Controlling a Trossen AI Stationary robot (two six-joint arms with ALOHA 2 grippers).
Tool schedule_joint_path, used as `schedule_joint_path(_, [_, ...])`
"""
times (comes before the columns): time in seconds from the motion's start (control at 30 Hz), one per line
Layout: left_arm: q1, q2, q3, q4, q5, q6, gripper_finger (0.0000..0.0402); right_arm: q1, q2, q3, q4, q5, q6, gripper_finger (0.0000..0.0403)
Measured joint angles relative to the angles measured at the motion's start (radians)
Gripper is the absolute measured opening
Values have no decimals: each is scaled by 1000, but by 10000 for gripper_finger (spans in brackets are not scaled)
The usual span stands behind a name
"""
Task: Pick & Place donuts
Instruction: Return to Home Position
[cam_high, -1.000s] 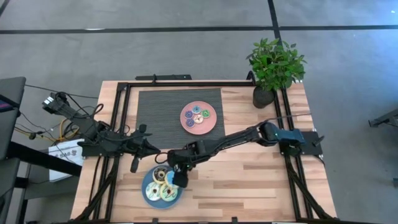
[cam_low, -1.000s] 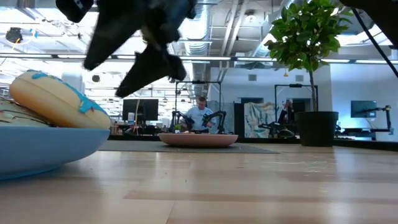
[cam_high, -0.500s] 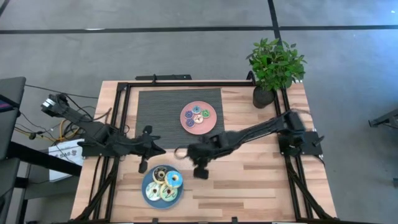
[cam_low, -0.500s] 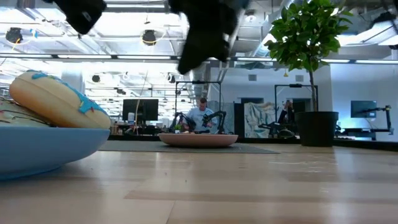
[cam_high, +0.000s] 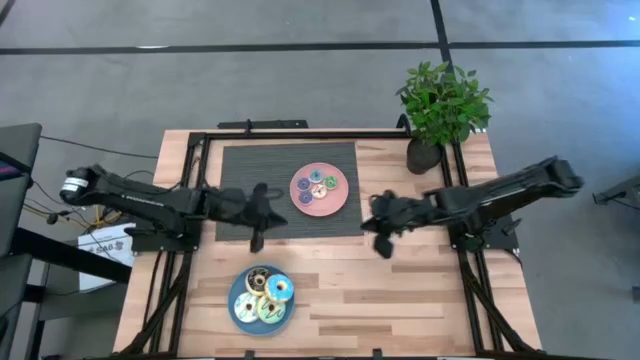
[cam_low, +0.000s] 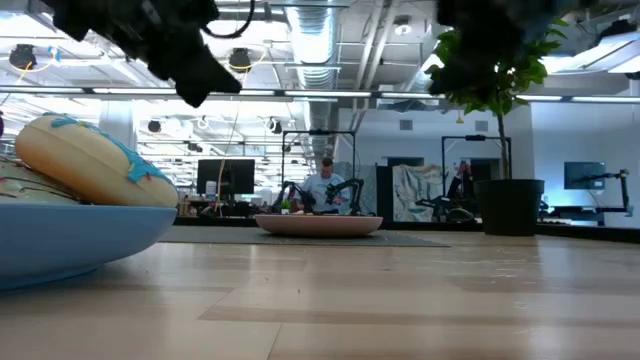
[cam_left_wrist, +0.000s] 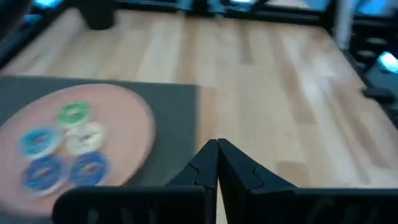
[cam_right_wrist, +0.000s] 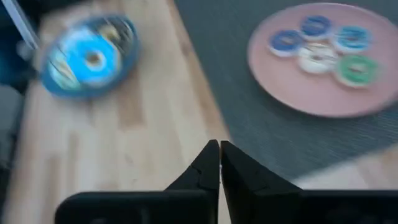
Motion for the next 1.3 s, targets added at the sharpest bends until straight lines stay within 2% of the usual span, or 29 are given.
schedule_joint_path(0.13, [94,-120,-40,-11,10,-11,0,-45,-130,-71,-135,11,-72,2])
schedule_joint_path(0.23, [125,-247,-75,-25,-6,-24,0,-74,-183,-108,-161,14,-85,1])
schedule_joint_path(0.37, [124,-401,-131,-63,-29,10,0,-116,-230,-188,-139,11,-200,1])
schedule_joint_path(0.5, [118,-513,-218,-39,-23,102,0,-162,-267,-250,-67,4,-212,1])
schedule_joint_path(0.73, [120,-713,-389,12,20,110,0,-224,-318,-269,-14,1,-306,1])
schedule_joint_path(0.93, [120,-916,-543,146,41,104,0,-268,-332,-270,31,-1,-282,1])
schedule_joint_path(1.07, [120,-1049,-562,59,38,101,0,-273,-332,-270,41,-31,-256,1])
schedule_joint_path(1.3, [120,-1055,-561,38,73,137,0,-272,-332,-270,41,-76,-254,1])
